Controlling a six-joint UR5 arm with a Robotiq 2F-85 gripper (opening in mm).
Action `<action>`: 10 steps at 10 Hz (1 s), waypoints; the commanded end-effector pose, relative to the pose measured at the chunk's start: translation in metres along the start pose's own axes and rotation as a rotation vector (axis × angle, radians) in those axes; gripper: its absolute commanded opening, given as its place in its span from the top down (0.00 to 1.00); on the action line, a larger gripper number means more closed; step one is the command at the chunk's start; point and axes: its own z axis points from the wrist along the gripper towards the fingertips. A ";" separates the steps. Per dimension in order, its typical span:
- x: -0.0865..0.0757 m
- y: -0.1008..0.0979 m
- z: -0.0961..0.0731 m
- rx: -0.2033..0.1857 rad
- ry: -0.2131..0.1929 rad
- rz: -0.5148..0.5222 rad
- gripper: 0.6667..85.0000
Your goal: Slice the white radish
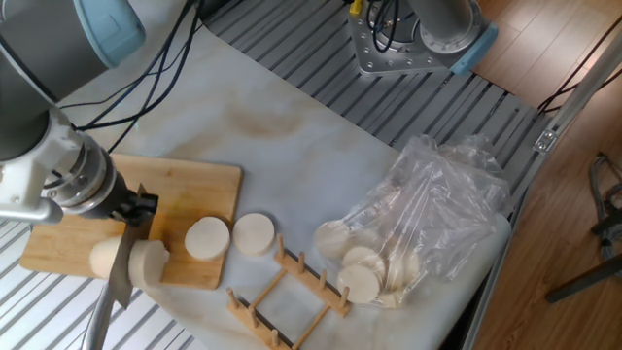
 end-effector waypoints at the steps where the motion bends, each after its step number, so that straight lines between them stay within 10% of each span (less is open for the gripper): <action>1: 0.021 0.006 -0.008 -0.026 0.026 -0.002 0.99; 10: 0.027 0.004 -0.004 -0.034 0.029 0.008 0.99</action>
